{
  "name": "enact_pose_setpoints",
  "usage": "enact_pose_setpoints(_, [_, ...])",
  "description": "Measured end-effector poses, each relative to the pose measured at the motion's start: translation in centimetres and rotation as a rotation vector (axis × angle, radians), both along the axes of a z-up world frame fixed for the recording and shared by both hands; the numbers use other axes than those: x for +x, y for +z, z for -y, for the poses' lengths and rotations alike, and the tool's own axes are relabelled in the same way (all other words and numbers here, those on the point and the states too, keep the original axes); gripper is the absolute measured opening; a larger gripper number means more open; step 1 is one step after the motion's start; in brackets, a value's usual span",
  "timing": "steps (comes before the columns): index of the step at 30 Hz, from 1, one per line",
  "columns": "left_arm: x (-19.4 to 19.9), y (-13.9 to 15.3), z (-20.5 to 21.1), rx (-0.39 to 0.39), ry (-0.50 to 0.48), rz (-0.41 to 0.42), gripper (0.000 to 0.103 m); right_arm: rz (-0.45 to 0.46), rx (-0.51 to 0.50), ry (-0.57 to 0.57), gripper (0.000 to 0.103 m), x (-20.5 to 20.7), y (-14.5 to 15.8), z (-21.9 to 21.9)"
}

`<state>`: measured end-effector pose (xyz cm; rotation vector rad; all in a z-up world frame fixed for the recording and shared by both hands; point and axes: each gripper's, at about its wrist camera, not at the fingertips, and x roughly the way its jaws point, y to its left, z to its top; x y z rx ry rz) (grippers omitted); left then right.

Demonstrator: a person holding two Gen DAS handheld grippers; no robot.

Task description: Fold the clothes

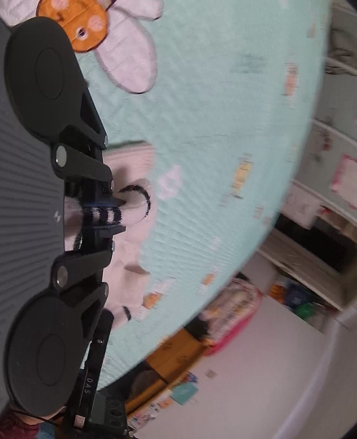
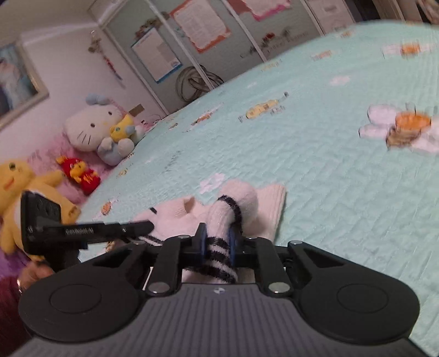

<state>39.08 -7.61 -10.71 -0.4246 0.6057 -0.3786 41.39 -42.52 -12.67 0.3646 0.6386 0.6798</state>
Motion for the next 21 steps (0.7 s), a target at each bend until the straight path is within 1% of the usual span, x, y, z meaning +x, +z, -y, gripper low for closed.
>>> enact_pose_setpoints(2, [-1.6,1.5,-0.2,-0.004,0.029,0.081,0.01,0.092,-0.008,0.01,0.011,-0.7,1.6,-0.4])
enact_pose_setpoints(3, [-2.1,2.1,-0.3,0.012,0.05,0.114,0.01,0.125,-0.008,0.02,0.011,-0.7,2.2,-0.6])
enact_pose_setpoints(4, [-2.2,2.4,-0.1,0.058,0.076,0.135,0.01,0.157,-0.009,0.03,0.011,-0.7,2.7,-0.8])
enact_pose_setpoints(5, [-1.9,2.2,0.1,0.105,0.102,0.132,0.01,0.15,-0.019,0.029,0.011,0.1,2.4,-1.3])
enact_pose_setpoints(6, [-0.9,1.0,0.3,0.127,0.108,0.086,0.01,0.136,-0.032,0.026,0.011,1.1,2.0,-1.9])
enact_pose_setpoints(8, [1.1,-1.6,0.5,0.166,0.116,-0.014,0.011,0.055,-0.098,0.005,0.011,3.2,-1.1,-2.7])
enact_pose_setpoints(9, [1.3,-2.6,0.5,0.158,0.114,-0.023,0.014,0.013,-0.133,-0.006,0.011,4.2,-2.7,-3.1])
enact_pose_setpoints(10, [1.5,-3.6,0.5,0.148,0.113,-0.028,0.021,-0.013,-0.089,-0.017,0.011,4.4,-3.6,-2.6])
enact_pose_setpoints(11, [1.2,-3.7,0.4,0.143,0.127,-0.008,0.023,-0.036,-0.031,-0.028,0.011,4.5,-4.5,-1.8])
enact_pose_setpoints(13, [0.9,-3.7,0.2,0.105,0.143,-0.006,0.026,-0.05,0.015,-0.045,0.011,4.5,-4.6,-0.9])
enact_pose_setpoints(15, [0.7,-3.6,0.0,0.077,0.15,0.002,0.025,-0.048,0.024,-0.045,0.011,4.3,-4.7,-0.6])
enact_pose_setpoints(17, [0.4,-3.0,0.1,0.064,0.146,0.023,0.023,-0.022,0.062,-0.039,0.011,3.7,-4.3,-0.3])
enact_pose_setpoints(18, [0.1,-2.4,0.3,0.064,0.133,0.056,0.019,-0.003,0.084,-0.035,0.011,3.3,-4.0,-0.2])
enact_pose_setpoints(21, [-0.5,-0.7,0.7,0.058,0.104,0.145,0.018,0.059,0.116,-0.053,0.01,1.8,-2.7,0.4])
